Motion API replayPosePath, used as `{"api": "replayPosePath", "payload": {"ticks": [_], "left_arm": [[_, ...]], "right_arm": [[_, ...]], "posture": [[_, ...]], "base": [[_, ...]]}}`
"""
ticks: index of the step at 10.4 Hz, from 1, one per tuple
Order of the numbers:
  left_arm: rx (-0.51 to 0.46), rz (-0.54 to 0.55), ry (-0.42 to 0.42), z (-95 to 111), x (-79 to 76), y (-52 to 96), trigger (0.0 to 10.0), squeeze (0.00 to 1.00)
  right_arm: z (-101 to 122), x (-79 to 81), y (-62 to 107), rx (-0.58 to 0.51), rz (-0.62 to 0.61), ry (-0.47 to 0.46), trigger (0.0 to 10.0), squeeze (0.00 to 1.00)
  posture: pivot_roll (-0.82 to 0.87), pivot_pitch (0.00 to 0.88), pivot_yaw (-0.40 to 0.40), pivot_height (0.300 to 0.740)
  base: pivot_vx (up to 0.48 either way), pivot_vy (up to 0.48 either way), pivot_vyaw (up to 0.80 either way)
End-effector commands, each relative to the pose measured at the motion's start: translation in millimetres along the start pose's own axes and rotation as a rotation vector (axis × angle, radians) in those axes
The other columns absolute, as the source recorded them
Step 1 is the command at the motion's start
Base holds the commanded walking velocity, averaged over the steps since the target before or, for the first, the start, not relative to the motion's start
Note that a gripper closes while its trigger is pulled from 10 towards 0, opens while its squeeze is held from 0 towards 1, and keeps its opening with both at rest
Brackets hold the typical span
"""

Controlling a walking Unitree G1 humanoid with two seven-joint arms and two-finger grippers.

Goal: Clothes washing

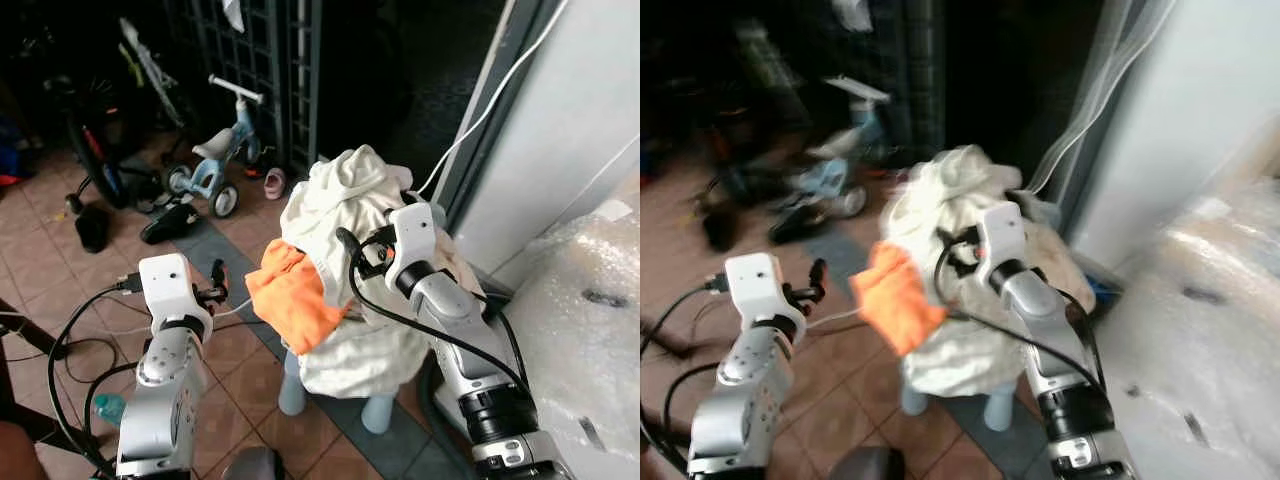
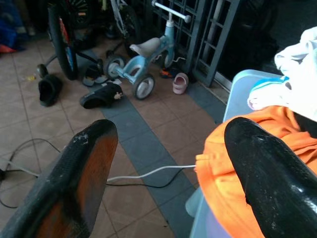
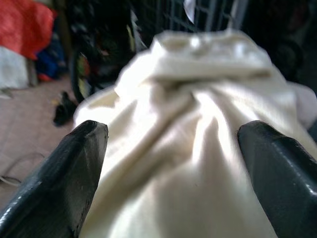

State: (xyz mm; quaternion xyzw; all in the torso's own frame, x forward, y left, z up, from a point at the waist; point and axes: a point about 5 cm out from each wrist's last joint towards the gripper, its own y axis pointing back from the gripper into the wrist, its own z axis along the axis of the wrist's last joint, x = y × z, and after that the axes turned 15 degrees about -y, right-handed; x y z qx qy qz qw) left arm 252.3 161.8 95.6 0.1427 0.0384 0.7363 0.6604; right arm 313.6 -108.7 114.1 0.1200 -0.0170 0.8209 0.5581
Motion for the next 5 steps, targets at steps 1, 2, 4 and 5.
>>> {"api": "replayPosePath", "payload": {"ticks": [1,2,4,5], "left_arm": [[-0.018,-0.033,0.005,4.6,-6.1,0.6,10.0,0.00],[-0.016,-0.039,0.007,4.7,-7.2,0.4,10.0,0.00],[-0.018,-0.035,0.007,6.3,-6.1,-0.3,10.0,0.00],[-0.017,-0.028,-0.002,5.6,-4.5,-1.2,10.0,0.00]], "right_arm": [[-1.9,-12.6,-3.9,0.027,-0.102,0.004,10.0,0.00],[-5.9,-18.9,-4.5,0.049,-0.150,-0.013,2.4,0.00],[-6.4,-20.3,-4.5,0.040,-0.160,-0.039,0.0,0.00],[-8.4,-21.1,-4.2,0.045,-0.168,-0.055,0.0,0.00]], "posture": [[-0.01,0.000,0.003,0.740],[-0.01,0.000,0.003,0.740],[0.00,0.000,0.003,0.740],[-0.01,0.000,0.005,0.740]], "base": [[0.000,0.000,0.00],[0.000,0.000,0.00],[0.000,0.000,0.00],[0.000,0.000,0.00]]}}
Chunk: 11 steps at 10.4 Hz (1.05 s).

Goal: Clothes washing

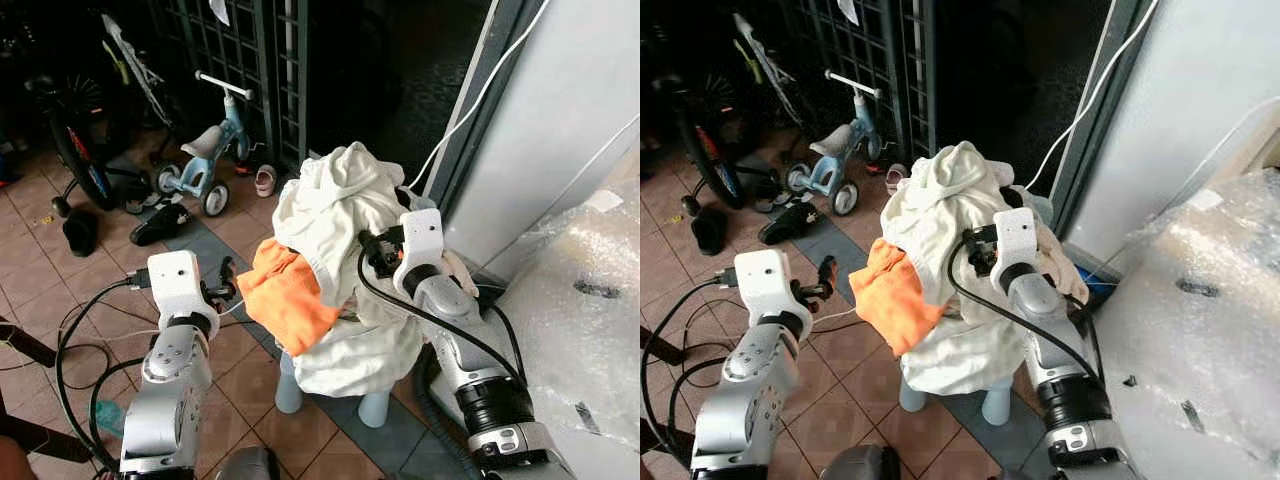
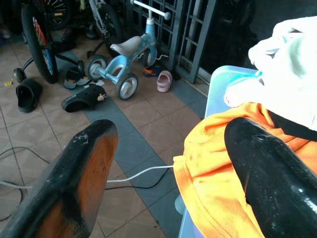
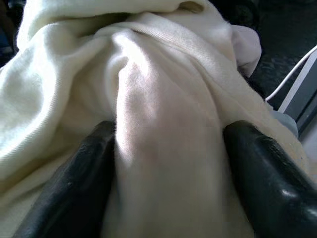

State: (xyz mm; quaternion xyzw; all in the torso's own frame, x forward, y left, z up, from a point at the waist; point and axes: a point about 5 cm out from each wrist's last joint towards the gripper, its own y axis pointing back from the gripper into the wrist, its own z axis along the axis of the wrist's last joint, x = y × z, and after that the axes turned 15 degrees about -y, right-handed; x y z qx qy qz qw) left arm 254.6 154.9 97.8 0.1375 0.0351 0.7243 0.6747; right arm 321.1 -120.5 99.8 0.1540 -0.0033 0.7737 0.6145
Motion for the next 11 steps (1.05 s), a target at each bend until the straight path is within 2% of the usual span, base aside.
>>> {"api": "replayPosePath", "payload": {"ticks": [1,3,5,11], "left_arm": [[-0.003,0.006,-0.002,2.2,1.8,-0.7,10.0,0.00],[-0.006,0.002,-0.002,3.4,0.9,-1.3,10.0,0.00],[-0.005,0.004,0.004,3.4,0.4,-1.4,10.0,0.00],[-0.002,-0.002,0.010,3.4,-0.7,-2.4,10.0,0.00]], "right_arm": [[1.9,-4.4,-1.6,0.003,-0.022,-0.012,0.0,0.00],[1.6,-4.0,-1.6,0.000,-0.023,-0.035,0.0,0.00],[8.3,-4.4,-1.7,-0.040,-0.021,-0.101,0.0,0.00],[15.6,7.1,-2.4,-0.071,0.052,-0.199,0.0,0.00]], "posture": [[-0.01,0.000,0.005,0.740],[-0.01,0.000,0.005,0.740],[-0.01,0.000,0.004,0.740],[-0.02,0.000,0.004,0.740]], "base": [[0.000,0.000,0.00],[0.000,0.000,0.00],[0.000,0.000,0.00],[0.000,0.000,0.00]]}}
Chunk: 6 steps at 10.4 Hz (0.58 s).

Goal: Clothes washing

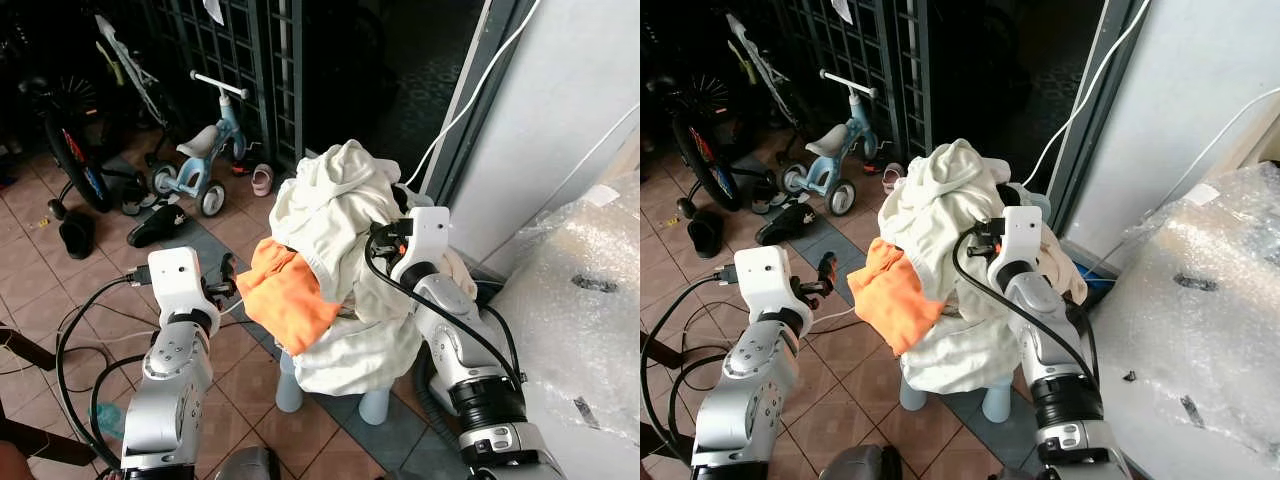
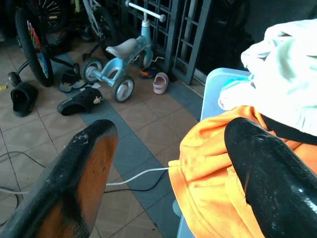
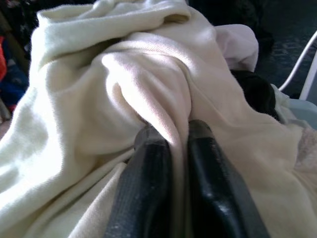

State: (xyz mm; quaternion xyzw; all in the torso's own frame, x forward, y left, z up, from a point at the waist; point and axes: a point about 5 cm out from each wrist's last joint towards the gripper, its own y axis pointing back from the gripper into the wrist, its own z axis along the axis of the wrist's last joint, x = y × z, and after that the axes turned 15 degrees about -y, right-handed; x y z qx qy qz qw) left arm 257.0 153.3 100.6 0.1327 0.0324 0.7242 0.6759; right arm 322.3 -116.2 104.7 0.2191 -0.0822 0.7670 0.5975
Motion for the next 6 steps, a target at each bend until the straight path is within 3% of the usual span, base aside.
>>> {"api": "replayPosePath", "payload": {"ticks": [1,3,4,6], "left_arm": [[0.025,0.041,-0.010,-1.6,5.1,-1.1,10.0,0.00],[0.035,0.055,-0.014,-3.5,7.4,-1.4,10.0,0.00],[0.038,0.060,-0.022,-3.1,7.5,-2.2,10.0,0.00],[0.038,0.063,-0.034,-2.4,6.1,-4.4,10.0,0.00]], "right_arm": [[17.7,9.9,-2.3,-0.067,0.050,-0.024,0.0,0.00],[36.5,19.3,-1.8,-0.147,0.105,-0.051,0.0,0.00],[67.6,25.6,1.0,-0.275,0.119,-0.069,0.0,0.00],[103.3,31.1,12.1,-0.405,0.132,-0.091,0.0,0.00]], "posture": [[-0.02,0.000,0.005,0.740],[-0.02,0.000,0.003,0.740],[-0.02,0.001,0.006,0.740],[-0.03,0.000,0.011,0.740]], "base": [[0.000,0.000,0.00],[0.000,0.000,0.00],[0.000,0.000,0.00],[0.000,0.000,0.00]]}}
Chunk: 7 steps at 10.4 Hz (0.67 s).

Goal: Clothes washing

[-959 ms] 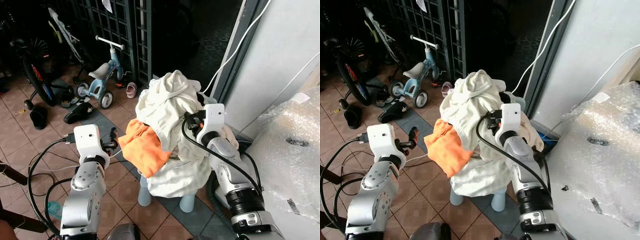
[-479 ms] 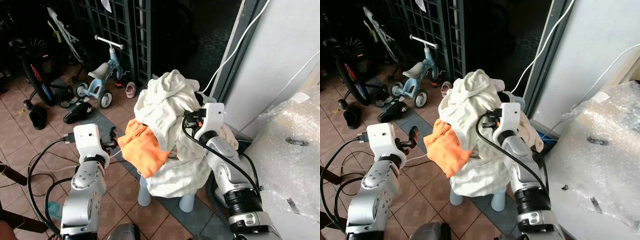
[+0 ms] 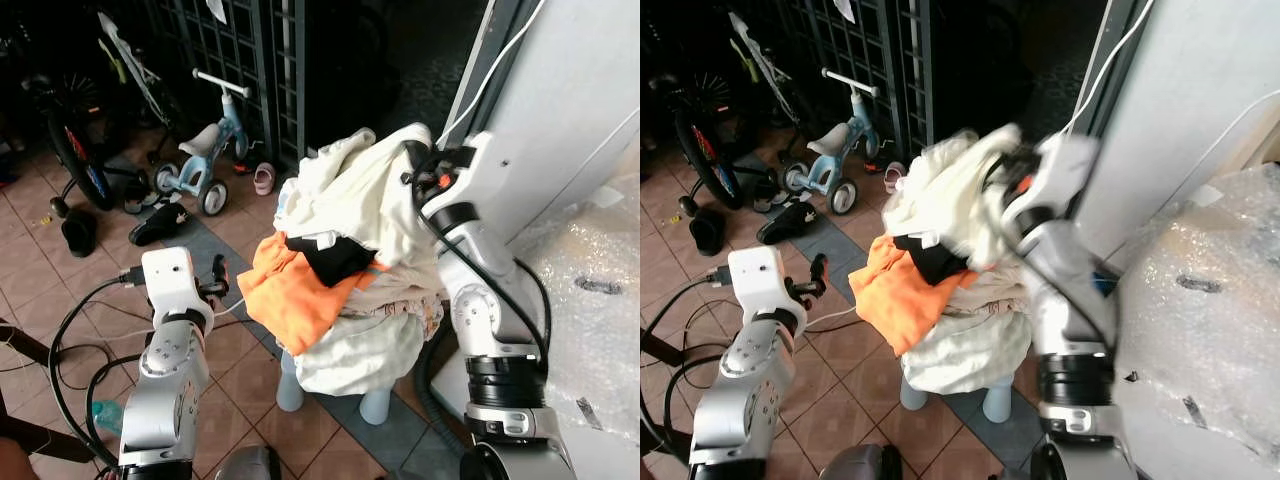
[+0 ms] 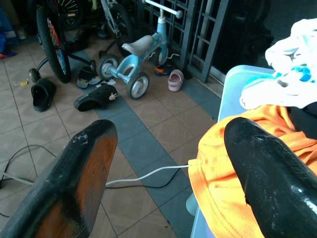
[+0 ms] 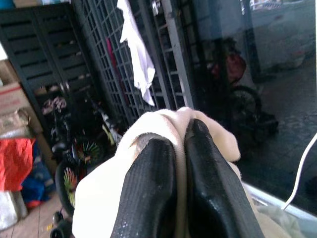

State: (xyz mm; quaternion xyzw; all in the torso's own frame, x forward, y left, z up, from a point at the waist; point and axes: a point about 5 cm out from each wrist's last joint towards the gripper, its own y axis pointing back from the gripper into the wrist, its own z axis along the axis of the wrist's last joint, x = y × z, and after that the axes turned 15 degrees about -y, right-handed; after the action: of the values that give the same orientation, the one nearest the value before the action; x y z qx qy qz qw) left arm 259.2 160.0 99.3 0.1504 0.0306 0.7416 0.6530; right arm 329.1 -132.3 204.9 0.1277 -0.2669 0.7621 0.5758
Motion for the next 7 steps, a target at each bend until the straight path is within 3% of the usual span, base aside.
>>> {"api": "replayPosePath", "payload": {"ticks": [1,3,4,5,6,7], "left_arm": [[0.010,-0.004,-0.015,-0.4,-1.7,-1.7,10.0,0.00],[-0.019,-0.010,-0.038,2.6,-2.9,-2.1,10.0,0.00],[-0.037,-0.030,-0.076,4.4,-5.2,-1.9,10.0,0.00],[-0.039,-0.030,-0.066,4.4,-5.4,-1.7,10.0,0.00],[-0.039,-0.028,-0.067,3.8,-4.9,-2.0,10.0,0.00],[-0.045,-0.032,-0.076,4.0,-5.1,-2.5,10.0,0.00]], "right_arm": [[17.7,7.3,-4.5,-0.056,0.019,0.011,0.0,0.00],[31.5,6.1,-2.9,-0.088,0.003,0.076,0.0,0.00],[18.0,-3.6,7.4,-0.042,-0.043,0.106,6.9,0.00],[7.0,-6.7,13.9,0.000,-0.054,0.134,10.0,0.00],[-1.2,-10.1,18.8,0.032,-0.076,0.143,10.0,0.00],[-3.8,-13.4,20.1,0.044,-0.096,0.153,10.0,0.00]], "posture": [[-0.04,0.000,0.015,0.740],[-0.04,0.000,0.013,0.740],[-0.04,0.000,0.012,0.740],[-0.04,0.000,0.009,0.740],[-0.04,0.000,0.010,0.740],[-0.04,0.000,0.011,0.740]], "base": [[0.000,0.000,0.00],[0.000,0.000,0.00],[0.000,-0.285,0.00],[0.000,-0.349,0.00],[0.000,-0.345,0.00],[0.000,-0.349,-0.68]]}}
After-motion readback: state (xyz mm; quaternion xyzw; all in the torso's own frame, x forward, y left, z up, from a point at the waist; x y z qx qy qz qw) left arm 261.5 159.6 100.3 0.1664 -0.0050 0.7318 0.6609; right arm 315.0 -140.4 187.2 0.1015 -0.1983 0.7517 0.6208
